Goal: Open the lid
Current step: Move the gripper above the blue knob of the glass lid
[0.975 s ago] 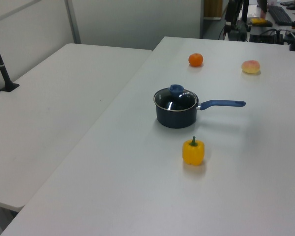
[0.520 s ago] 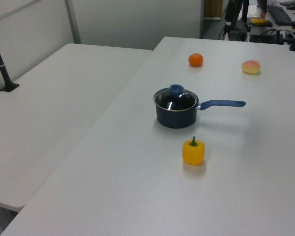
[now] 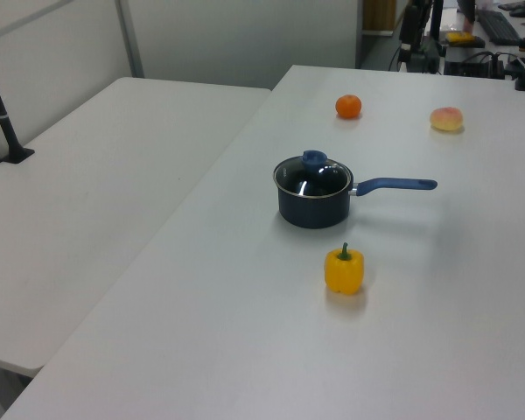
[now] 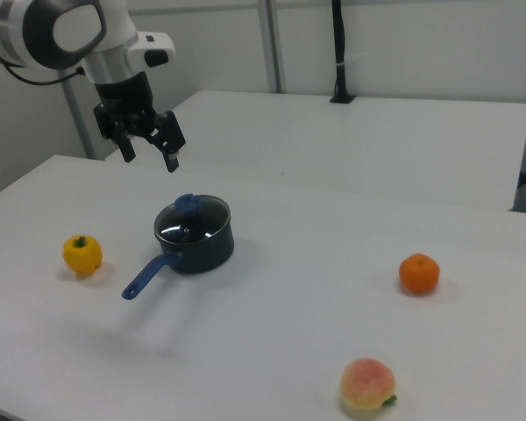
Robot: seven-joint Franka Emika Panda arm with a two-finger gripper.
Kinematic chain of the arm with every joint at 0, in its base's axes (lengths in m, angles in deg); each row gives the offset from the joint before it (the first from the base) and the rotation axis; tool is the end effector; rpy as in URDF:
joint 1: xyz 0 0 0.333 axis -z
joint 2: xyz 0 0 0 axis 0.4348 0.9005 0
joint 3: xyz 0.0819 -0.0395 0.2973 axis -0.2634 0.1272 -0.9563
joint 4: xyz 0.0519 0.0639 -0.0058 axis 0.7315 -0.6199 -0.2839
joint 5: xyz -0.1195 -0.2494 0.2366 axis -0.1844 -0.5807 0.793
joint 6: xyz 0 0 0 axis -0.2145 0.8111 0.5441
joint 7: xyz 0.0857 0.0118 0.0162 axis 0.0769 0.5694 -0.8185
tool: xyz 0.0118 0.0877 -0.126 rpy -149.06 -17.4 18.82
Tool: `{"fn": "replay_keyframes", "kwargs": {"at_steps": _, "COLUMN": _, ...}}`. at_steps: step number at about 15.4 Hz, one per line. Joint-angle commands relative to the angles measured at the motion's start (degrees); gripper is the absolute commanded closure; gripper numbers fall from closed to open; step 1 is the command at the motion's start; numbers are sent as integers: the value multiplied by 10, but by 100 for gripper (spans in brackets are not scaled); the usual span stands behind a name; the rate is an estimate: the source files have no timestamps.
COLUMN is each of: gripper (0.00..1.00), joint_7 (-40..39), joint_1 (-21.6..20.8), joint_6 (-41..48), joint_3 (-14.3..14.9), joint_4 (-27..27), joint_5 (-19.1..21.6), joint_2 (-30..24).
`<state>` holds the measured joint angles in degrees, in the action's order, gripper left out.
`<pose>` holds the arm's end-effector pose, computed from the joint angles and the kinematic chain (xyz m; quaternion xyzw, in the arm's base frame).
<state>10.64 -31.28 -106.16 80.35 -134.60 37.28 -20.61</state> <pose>0.5271 0.0149 0.5731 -0.9975 -0.0266 -0.0629 0.0175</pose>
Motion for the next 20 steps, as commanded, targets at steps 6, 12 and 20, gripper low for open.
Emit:
{"fn": "replay_keyframes", "kwargs": {"at_steps": 6, "gripper": 0, "joint_7": 23, "joint_1": -21, "joint_6": -5, "joint_3": -21, "joint_4": 106, "joint_5": 13, "joint_2": 131}}
{"fn": "replay_keyframes", "kwargs": {"at_steps": 12, "gripper": 0, "joint_7": 79, "joint_1": -50, "joint_6": -74, "joint_3": -21, "joint_4": 171, "joint_5": 8, "joint_2": 235}}
{"fn": "replay_keyframes", "kwargs": {"at_steps": 20, "gripper": 0, "joint_7": 82, "joint_1": -65, "joint_6": -159, "joint_3": -21, "joint_4": 171, "joint_5": -6, "joint_2": 299}}
